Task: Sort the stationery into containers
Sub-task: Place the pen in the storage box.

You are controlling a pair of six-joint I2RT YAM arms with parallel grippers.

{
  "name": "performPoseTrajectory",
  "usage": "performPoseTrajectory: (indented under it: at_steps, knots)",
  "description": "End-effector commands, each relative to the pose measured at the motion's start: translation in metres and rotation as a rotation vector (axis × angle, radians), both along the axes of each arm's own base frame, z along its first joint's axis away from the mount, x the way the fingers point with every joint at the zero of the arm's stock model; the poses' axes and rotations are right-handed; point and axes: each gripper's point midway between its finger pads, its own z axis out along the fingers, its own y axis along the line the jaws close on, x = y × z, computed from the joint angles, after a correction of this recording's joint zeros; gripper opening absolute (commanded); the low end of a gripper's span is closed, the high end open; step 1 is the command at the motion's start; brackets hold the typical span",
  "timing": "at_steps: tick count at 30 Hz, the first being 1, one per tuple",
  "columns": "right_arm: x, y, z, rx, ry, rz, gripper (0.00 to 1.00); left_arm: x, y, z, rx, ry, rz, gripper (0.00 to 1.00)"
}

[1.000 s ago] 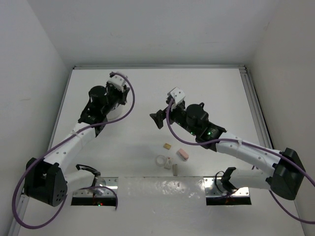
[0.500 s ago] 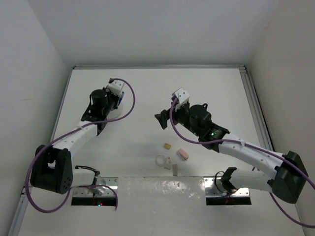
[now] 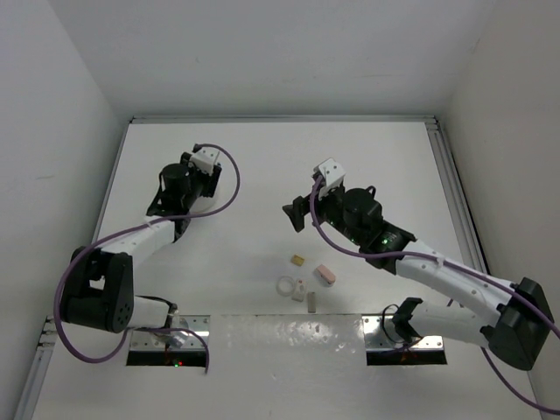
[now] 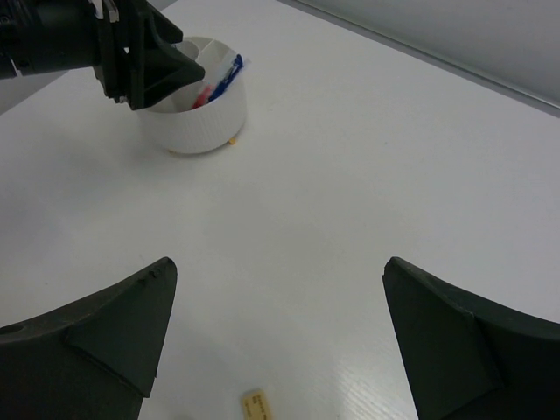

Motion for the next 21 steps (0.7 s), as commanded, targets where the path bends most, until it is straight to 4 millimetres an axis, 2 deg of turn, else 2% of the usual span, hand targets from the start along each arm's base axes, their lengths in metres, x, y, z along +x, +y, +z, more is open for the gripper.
performPoseTrajectory:
  at_steps: [1,3,4,9,11,12,13,14,15,16,17,18,20,21]
  knots:
    - [0.001,-0.008,0.008,0.02,-0.007,-0.036,0.99,0.004,-0.002,0.022,-0.045,-0.068,-0.007,0.55]
    - [0.0,-0.009,0.007,0.02,-0.001,-0.037,0.99,0.002,-0.004,0.031,-0.053,-0.077,-0.016,0.59]
    - [-0.001,-0.011,0.005,0.016,0.006,-0.039,0.99,0.002,-0.009,0.035,-0.061,-0.073,-0.038,0.67]
    - [-0.004,-0.014,0.003,0.023,0.017,-0.046,0.99,-0.01,-0.028,0.071,-0.126,-0.087,-0.125,0.94]
    - [-0.005,-0.018,-0.001,0.021,0.03,-0.063,0.99,-0.021,-0.038,0.092,-0.16,-0.122,-0.171,0.97]
    - [-0.006,-0.022,0.001,0.032,0.032,-0.079,0.99,-0.027,-0.044,0.095,-0.166,-0.124,-0.211,0.97]
    - [-0.008,-0.027,0.0,0.036,0.032,-0.094,0.99,-0.037,-0.051,0.105,-0.151,-0.153,-0.253,0.91]
    - [-0.008,-0.029,0.001,0.041,0.032,-0.103,0.98,-0.043,-0.056,0.109,-0.138,-0.166,-0.294,0.77]
    - [-0.008,-0.033,-0.001,0.041,0.032,-0.118,0.96,-0.056,-0.072,0.105,-0.116,-0.158,-0.409,0.48]
    - [-0.008,-0.04,-0.007,0.035,0.045,-0.149,0.92,-0.072,-0.082,0.092,-0.016,-0.13,-0.515,0.18]
    - [-0.009,-0.043,-0.007,0.036,0.046,-0.165,0.87,-0.084,-0.092,0.082,0.015,-0.102,-0.6,0.06]
    - [-0.011,-0.048,-0.008,0.037,0.055,-0.179,0.79,-0.112,-0.106,0.056,0.006,0.024,-0.731,0.04]
    - [-0.013,-0.056,-0.012,0.03,0.065,-0.207,0.76,-0.144,-0.126,0.029,0.064,0.13,-0.923,0.22]
    - [-0.015,-0.059,-0.012,0.036,0.072,-0.215,0.76,-0.168,-0.13,0.014,0.066,0.262,-0.995,0.37]
